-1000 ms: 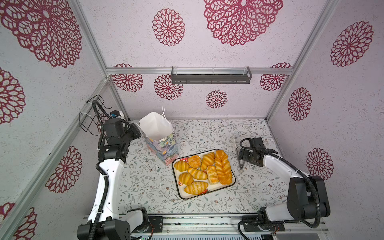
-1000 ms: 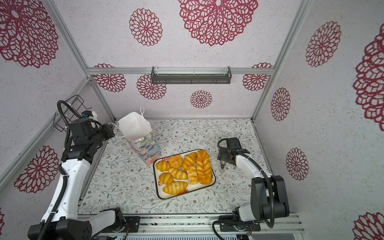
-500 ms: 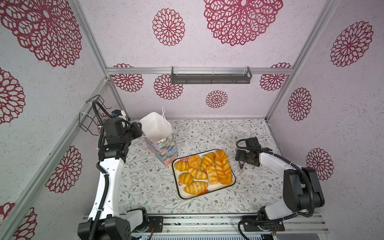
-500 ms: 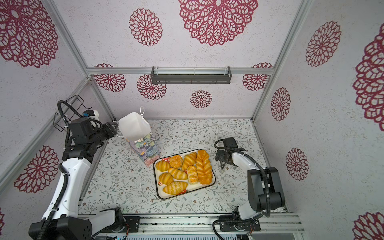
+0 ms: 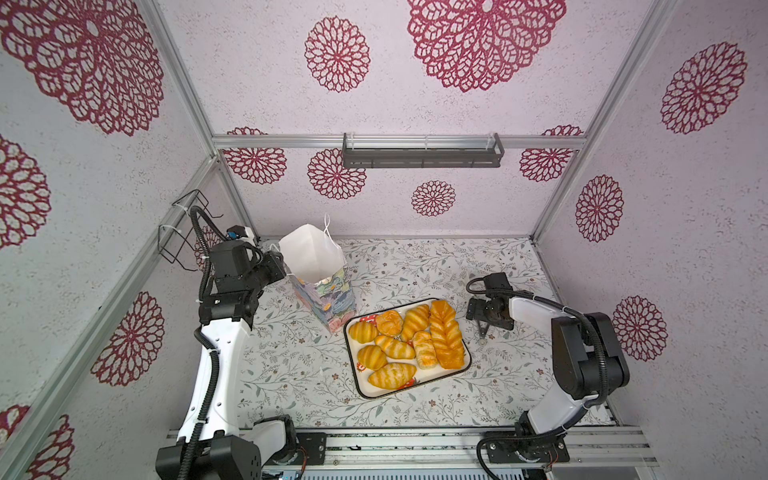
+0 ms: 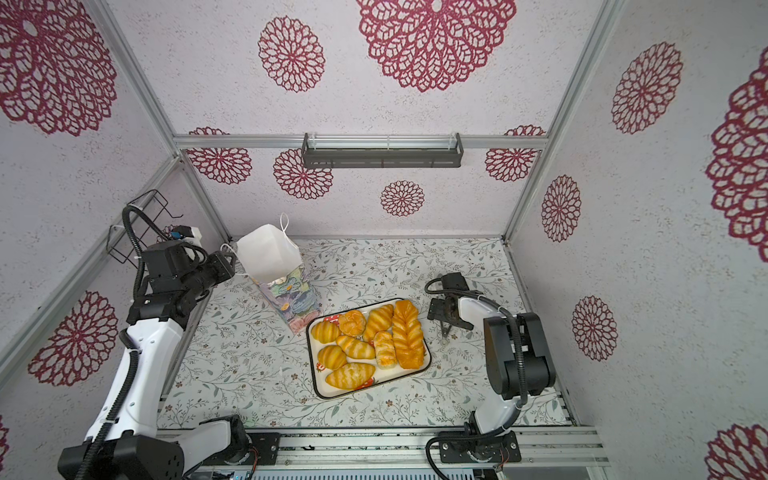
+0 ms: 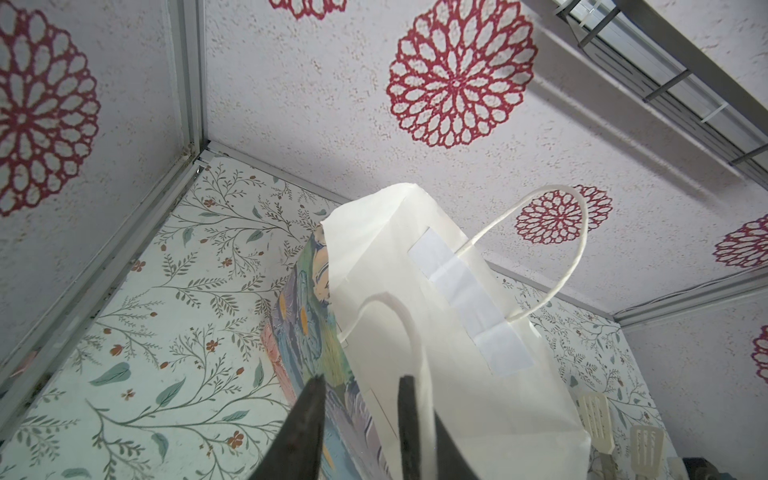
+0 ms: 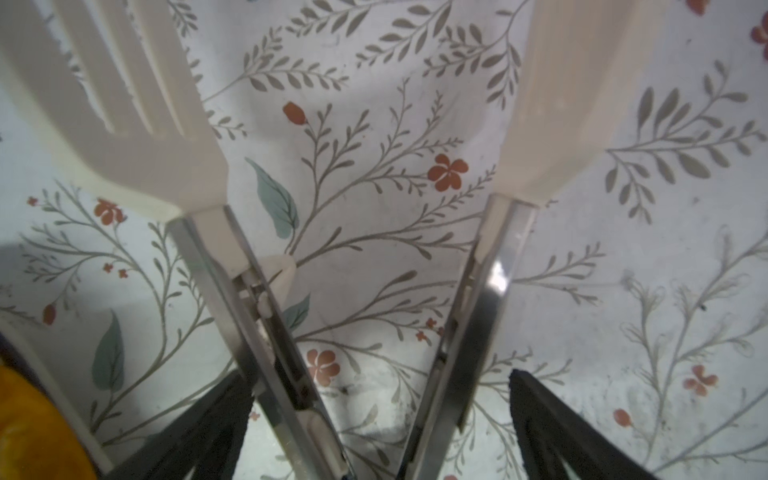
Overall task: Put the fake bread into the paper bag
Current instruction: 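Close the right gripper on the metal tongs' handles, then lift the tongs with the right gripper, squeezing them shut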
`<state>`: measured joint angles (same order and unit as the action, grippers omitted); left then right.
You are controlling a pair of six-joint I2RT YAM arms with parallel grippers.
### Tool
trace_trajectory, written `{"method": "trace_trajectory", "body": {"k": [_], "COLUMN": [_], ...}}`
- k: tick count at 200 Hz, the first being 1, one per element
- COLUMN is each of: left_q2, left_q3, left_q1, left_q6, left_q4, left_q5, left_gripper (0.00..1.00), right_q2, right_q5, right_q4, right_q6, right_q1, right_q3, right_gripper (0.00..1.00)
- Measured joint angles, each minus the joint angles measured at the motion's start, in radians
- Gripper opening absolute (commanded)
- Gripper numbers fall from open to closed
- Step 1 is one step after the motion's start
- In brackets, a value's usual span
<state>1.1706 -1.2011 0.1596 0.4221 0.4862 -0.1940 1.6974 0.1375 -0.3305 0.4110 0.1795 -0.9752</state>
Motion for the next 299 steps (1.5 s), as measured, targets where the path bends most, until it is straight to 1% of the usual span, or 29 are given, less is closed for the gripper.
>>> {"method": "trace_trajectory", "body": {"k": [38, 80, 131, 168, 265, 299], "left_q2": [-0.002, -0.002, 0.002, 0.006, 0.016, 0.023], "left_q3": [0.000, 0.000, 0.000, 0.000, 0.000, 0.000], "left_q1": [-0.002, -0.002, -0.002, -0.002, -0.002, -0.002], "left_q6": [-0.006, -0.009, -0.008, -0.006, -0.002, 0.001], "left_q4": [0.000, -0.001, -0.002, -0.008, -0.018, -0.019], "left_q5": [0.003, 0.002, -0.029, -0.049, -0.064, -0.064], "left_gripper": [0.17, 0.00, 0.00, 0.00, 0.00, 0.00], "right_q2": [0.014, 0.021, 0.035, 0.042, 0.044, 0.042], "right_q5": [0.021, 0.040, 0.046, 0.042, 0.034, 0.033], "right_q4": [0.004, 0.005, 0.005, 0.014, 0.019, 0.023], "right_q6": [0.000, -0.001, -0.002, -0.008, -0.008, -0.007], "right_q1": [0.000, 0.000, 0.000, 0.000, 0.011, 0.011], "right_q3": [-0.007, -0.010, -0.024, -0.028, -0.026, -0.001], "right_gripper": [0.98, 0.94, 0.93, 0.87, 0.88, 0.88]}}
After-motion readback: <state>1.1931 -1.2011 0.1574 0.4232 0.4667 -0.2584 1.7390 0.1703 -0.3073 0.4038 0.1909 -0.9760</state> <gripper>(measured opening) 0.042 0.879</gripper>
